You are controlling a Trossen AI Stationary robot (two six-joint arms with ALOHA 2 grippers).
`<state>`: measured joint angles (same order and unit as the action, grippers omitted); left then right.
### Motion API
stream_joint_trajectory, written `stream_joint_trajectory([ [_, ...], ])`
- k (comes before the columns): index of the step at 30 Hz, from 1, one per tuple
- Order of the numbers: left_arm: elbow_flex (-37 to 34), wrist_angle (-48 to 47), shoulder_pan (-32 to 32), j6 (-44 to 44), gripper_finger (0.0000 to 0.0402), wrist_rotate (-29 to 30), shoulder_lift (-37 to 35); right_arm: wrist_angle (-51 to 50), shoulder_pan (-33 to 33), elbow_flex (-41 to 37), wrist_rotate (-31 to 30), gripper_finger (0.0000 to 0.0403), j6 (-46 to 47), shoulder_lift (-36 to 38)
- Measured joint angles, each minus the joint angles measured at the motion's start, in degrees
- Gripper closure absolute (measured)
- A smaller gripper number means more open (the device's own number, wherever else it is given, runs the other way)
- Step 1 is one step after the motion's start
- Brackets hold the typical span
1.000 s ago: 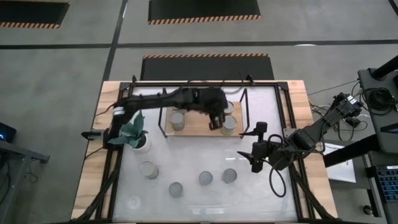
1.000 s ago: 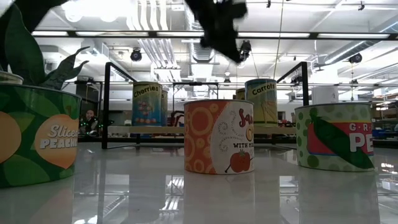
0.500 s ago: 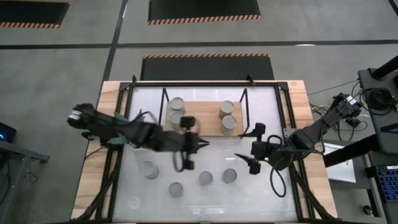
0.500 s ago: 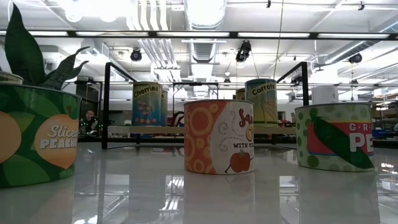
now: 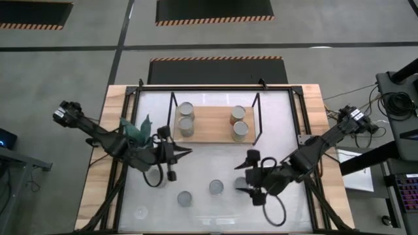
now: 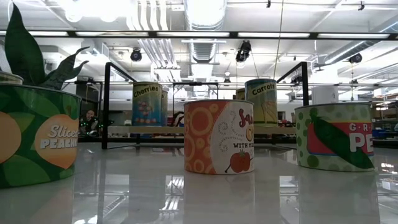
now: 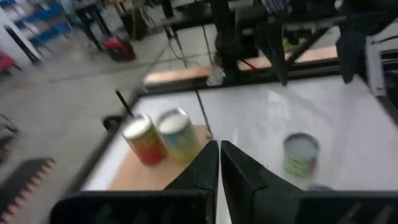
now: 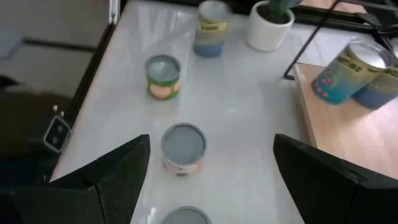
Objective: Pick and place cans onto a shelf
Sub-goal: Put the large canned peas on the shelf
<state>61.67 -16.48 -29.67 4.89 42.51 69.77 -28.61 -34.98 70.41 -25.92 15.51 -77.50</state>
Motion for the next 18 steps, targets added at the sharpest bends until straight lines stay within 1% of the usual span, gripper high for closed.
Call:
stream_joint_trajectory([
  [2, -0.51, -4.17, -0.62, 5.67, 0.0401, -2.27, -1.38, -2.68, -0.01, 3.15, 0.48, 0.0076, -1.61, -2.31],
  [4, -0.06, -11.44, -0.79, 14.34, 0.0401, -7.68, -2.39, -5.52, 0.0, 5.7, 0.43, 0.0076, -3.13, -4.36],
  [7, 3.4, -26.48, 0.0, 28.85, 0.0401, -18.96, -2.09, -7.04, 0.02, 7.85, 0.42, 0.0076, -6.26, -6.27],
  [8, 4.7, -31.88, 0.31, 33.25, 0.0401, -21.05, -1.51, -7.1, 0.02, 8.05, 0.32, 0.0076, -7.55, -6.48],
  [11, 7.41, -48.15, 0.44, 45.04, 0.0401, -24.79, 1.6, -6.92, 0.02, 7.93, -0.7, 0.0076, -10.89, -6.52],
  [12, 7.96, -51.97, 0.42, 47.68, 0.0401, -27.25, 2.79, -6.97, 0.02, 7.75, -1.57, 0.0076, -11.27, -6.32],
  [14, 8.21, -56.34, 0.37, 50.91, 0.0401, -33.76, 4.62, -7.11, 0.0, 7.18, -3.58, 0.0077, -12.11, -5.45],
  [16, 8.05, -56.82, 0.18, 51.29, 0.0401, -40.22, 6.36, -7.07, 0.0, 6.7, -5.03, 0.0076, -12.93, -4.32],
  [17, 8.01, -56.6, 0.09, 50.65, 0.0401, -42.14, 7.33, -6.95, 0.0, 6.3, -5.73, 0.0076, -13.68, -3.69],
  [18, 7.97, -56.61, 0.09, 50.13, 0.0401, -42.74, 8.22, -6.75, 0.01, 5.92, -6.06, 0.0077, -14.35, -3.1],
])
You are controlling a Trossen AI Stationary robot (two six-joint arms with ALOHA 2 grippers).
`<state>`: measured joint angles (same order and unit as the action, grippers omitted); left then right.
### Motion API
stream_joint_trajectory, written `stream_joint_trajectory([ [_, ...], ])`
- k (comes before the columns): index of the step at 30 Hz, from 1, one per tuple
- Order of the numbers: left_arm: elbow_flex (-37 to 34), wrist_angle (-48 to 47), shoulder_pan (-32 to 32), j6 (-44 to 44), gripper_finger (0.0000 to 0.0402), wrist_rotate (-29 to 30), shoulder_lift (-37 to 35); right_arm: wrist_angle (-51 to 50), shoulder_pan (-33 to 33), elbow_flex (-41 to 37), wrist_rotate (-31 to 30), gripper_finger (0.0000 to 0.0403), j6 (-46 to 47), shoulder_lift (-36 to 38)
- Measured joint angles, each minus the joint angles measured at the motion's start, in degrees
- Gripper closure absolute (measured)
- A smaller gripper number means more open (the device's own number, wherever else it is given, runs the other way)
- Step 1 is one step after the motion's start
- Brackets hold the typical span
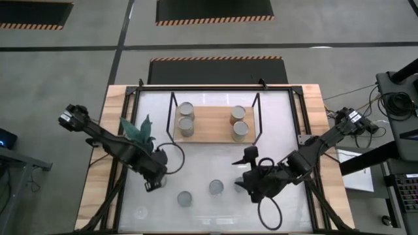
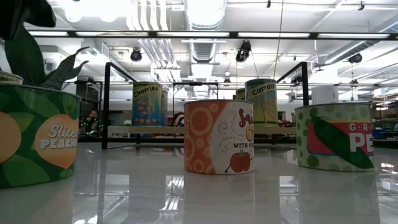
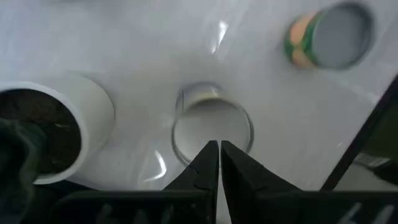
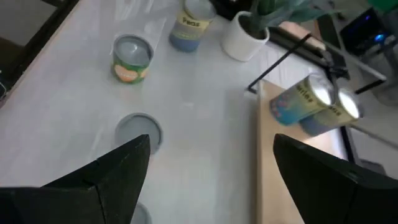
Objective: Pick and place cans onto a shelf
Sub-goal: Put the large canned peas on the shelf
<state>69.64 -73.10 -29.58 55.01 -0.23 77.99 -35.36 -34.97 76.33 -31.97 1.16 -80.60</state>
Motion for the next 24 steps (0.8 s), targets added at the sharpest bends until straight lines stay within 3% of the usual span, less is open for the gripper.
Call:
stream_joint_trajectory([
  [5, -0.04, 0.04, 0.24, 1.51, 0.0396, -0.33, 3.58, 3.52, 0.12, -1.78, -1.1, 0.0077, -4.83, 2.71],
  [9, 0.03, 0.0, -0.37, 4.71, 0.0358, -1.56, 5.31, 4.4, 0.12, -2.11, -1.11, 0.0077, -6.37, 3.71],
  [20, 0.03, 0.22, -3.38, 12.1, 0.0142, -0.51, 8.93, 4.31, 0.12, -4.51, -1.06, 0.0077, -7.18, 3.72],
  [24, 0.03, 0.57, -4.1, 12.65, 0.0082, -0.45, 10.05, 4.34, 0.12, -5.48, -1.08, 0.0077, -7.08, 3.91],
])
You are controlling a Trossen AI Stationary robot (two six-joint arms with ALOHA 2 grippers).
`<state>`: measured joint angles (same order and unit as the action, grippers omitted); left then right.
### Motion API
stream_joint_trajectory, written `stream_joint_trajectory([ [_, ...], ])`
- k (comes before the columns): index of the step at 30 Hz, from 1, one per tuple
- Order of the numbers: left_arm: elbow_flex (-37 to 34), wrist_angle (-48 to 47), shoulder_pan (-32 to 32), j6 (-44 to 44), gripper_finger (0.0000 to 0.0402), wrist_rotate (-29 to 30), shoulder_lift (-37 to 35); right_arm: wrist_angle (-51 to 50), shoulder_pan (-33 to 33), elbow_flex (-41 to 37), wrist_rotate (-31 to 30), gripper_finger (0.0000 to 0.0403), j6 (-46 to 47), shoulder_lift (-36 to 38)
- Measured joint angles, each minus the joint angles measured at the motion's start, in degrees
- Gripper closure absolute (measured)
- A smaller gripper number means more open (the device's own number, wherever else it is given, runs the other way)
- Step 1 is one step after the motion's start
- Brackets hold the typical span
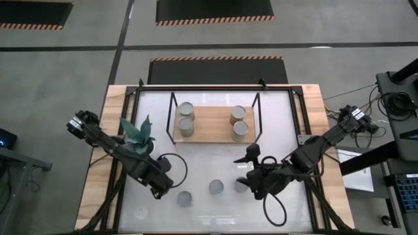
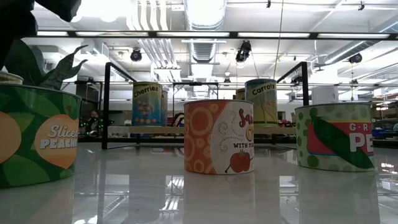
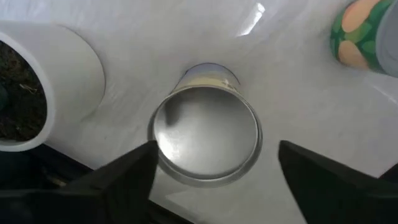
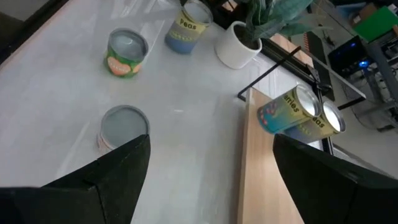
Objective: Pick and place cans onto a shelf
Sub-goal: Put the large canned peas on the shelf
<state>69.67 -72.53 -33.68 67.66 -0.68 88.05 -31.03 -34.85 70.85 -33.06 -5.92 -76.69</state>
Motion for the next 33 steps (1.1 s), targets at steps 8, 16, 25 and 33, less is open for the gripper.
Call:
stream_joint_trajectory([
  [8, 0.0, 0.07, -0.17, 0.48, 0.0038, 1.5, 1.86, 0.07, 0.0, -0.14, 0.0, 0.0078, -0.1, 0.09],
  [16, -0.03, -1.88, -0.26, -1.03, 0.0046, 2.04, 5.6, 0.07, 0.0, -0.14, 0.0, 0.0078, 0.1, 0.09],
  [25, 2.29, -2.0, -0.4, -1.6, 0.0054, 1.48, 6.15, 0.11, 0.0, -0.14, -0.02, 0.0078, 0.29, 0.11],
  [33, 4.87, -3.98, -0.75, -1.58, 0.0054, 1.74, 6.1, 0.09, 0.0, -0.14, -0.02, 0.0078, 0.31, 0.11],
])
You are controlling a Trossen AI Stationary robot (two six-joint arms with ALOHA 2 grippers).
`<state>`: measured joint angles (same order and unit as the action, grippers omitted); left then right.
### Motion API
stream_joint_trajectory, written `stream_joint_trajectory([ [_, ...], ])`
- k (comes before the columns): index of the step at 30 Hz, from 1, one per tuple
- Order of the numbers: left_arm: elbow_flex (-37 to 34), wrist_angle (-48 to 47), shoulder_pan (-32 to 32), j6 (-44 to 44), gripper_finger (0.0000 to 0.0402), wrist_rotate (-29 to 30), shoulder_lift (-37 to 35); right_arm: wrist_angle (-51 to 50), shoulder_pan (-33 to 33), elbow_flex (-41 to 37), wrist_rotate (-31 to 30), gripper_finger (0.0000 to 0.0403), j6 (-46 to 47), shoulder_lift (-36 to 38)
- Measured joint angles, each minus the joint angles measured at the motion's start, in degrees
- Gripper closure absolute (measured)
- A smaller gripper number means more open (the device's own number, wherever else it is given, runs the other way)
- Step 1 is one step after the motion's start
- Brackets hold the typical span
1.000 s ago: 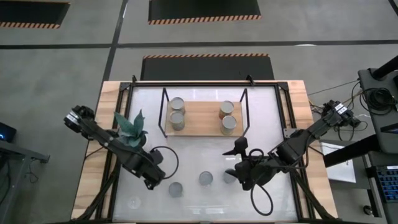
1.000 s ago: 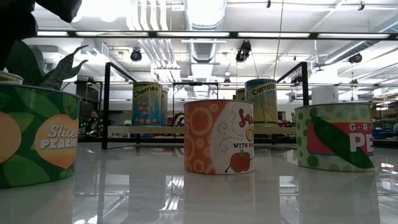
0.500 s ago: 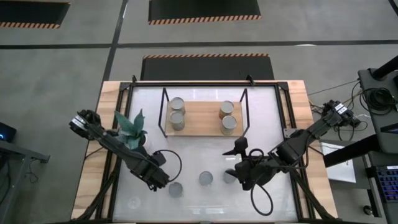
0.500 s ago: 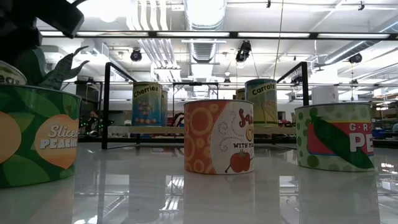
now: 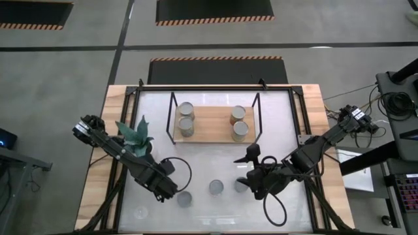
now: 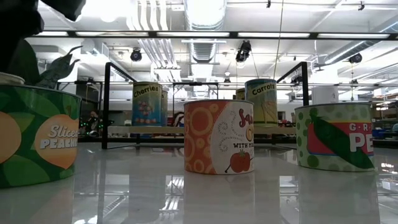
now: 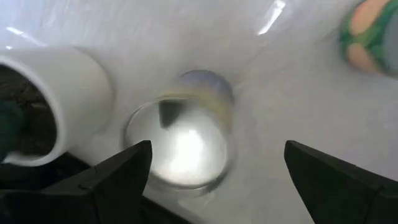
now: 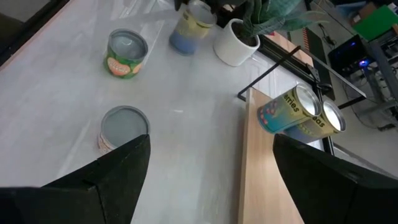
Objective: Pick and place cans onto a shelf
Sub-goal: Put the large canned peas on the shelf
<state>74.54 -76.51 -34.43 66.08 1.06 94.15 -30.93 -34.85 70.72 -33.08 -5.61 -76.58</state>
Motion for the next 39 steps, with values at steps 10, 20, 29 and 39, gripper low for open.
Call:
stream_joint_trajectory([
  [10, -1.09, -3.3, -0.02, 0.12, 0.0054, 2.72, -0.11, 0.03, 0.0, -0.02, 0.0, 0.0078, 0.02, 0.0],
  [20, -5.78, -0.55, -0.03, 0.03, 0.0054, 3.04, -0.17, 0.02, 0.0, -0.02, 0.0, 0.0078, 0.37, 0.0],
  [29, -6.45, 3.47, -0.03, -0.06, 0.006, 3.93, -0.17, -0.01, 0.0, 0.0, 0.0, 0.0078, 0.44, 0.02],
  [39, -4.26, 3.6, -0.03, -3.39, 0.0096, 5.92, -0.17, -0.03, 0.0, -0.02, 0.0, 0.0078, 0.46, 0.02],
])
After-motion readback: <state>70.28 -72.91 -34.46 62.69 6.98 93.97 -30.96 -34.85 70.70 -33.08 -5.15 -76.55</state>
